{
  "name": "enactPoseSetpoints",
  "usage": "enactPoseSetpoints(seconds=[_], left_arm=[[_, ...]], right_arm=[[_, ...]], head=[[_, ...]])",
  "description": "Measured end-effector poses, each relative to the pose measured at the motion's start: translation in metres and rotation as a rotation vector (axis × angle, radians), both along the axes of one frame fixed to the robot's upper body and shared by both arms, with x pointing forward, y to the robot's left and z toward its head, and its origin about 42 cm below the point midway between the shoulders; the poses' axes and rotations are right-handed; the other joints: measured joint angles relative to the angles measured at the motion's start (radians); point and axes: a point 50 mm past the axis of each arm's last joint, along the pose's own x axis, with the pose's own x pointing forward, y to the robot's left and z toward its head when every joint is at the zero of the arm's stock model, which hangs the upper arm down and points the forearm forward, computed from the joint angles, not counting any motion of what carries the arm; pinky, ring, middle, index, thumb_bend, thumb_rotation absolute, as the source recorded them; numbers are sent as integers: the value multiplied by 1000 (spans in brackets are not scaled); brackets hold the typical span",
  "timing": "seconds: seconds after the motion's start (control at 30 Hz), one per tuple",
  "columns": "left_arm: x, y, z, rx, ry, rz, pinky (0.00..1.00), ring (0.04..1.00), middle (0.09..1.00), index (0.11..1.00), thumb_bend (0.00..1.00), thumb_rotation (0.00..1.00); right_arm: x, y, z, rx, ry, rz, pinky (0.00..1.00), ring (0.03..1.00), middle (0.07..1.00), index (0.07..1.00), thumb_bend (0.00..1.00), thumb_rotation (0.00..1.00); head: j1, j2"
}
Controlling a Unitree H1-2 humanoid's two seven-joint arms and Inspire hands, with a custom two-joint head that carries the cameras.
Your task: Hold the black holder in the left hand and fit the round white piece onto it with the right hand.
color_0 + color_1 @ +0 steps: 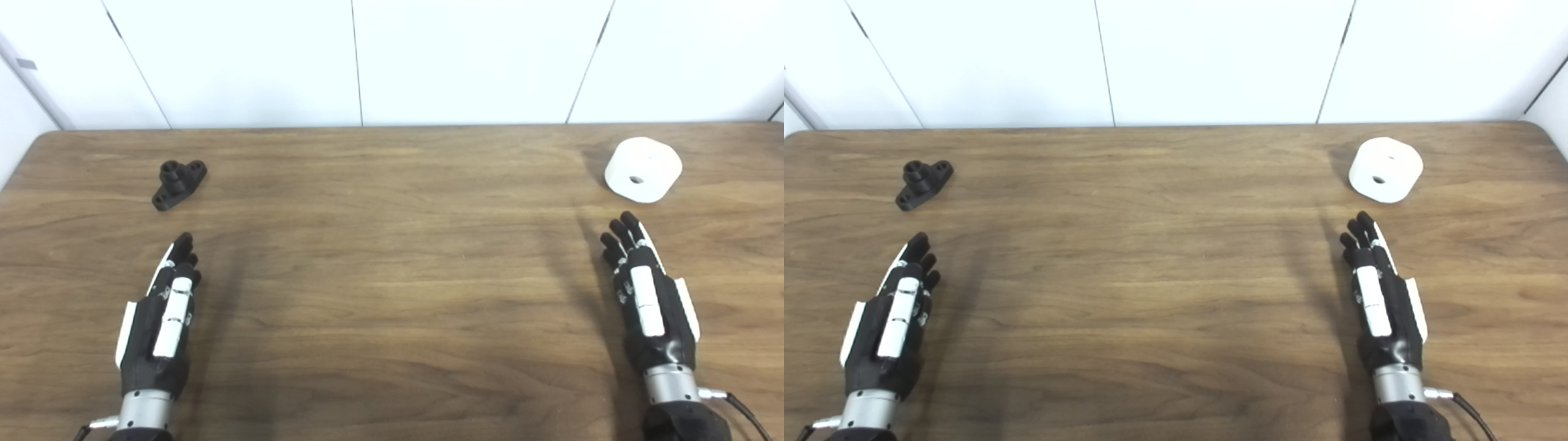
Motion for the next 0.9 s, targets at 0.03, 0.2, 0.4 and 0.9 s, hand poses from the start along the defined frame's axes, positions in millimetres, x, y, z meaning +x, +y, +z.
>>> enactPoseSetpoints(seconds=[0.03,0.2,0.4,0.9], left_arm=[[0,-1,-1,0,2,-3,1000,993,994,971,537,640],[-3,-6,-2,18,-1,-18,1000,1000,997,974,491,629],[-8,-13,-5,50,-8,-35,1000,994,987,954,455,622],[-11,-20,-12,91,-23,-18,1000,977,983,965,418,553]], right_arm=[[0,0,0,-1,-1,1,990,937,944,947,562,818],[-2,-3,0,-12,-9,5,1000,964,959,959,566,824],[-4,-7,1,-21,-33,25,1000,988,974,970,532,860],[-5,-9,1,-46,-31,54,1000,992,976,968,528,899]], head=[[27,-21],[100,-92],[150,-138],[186,-213]])
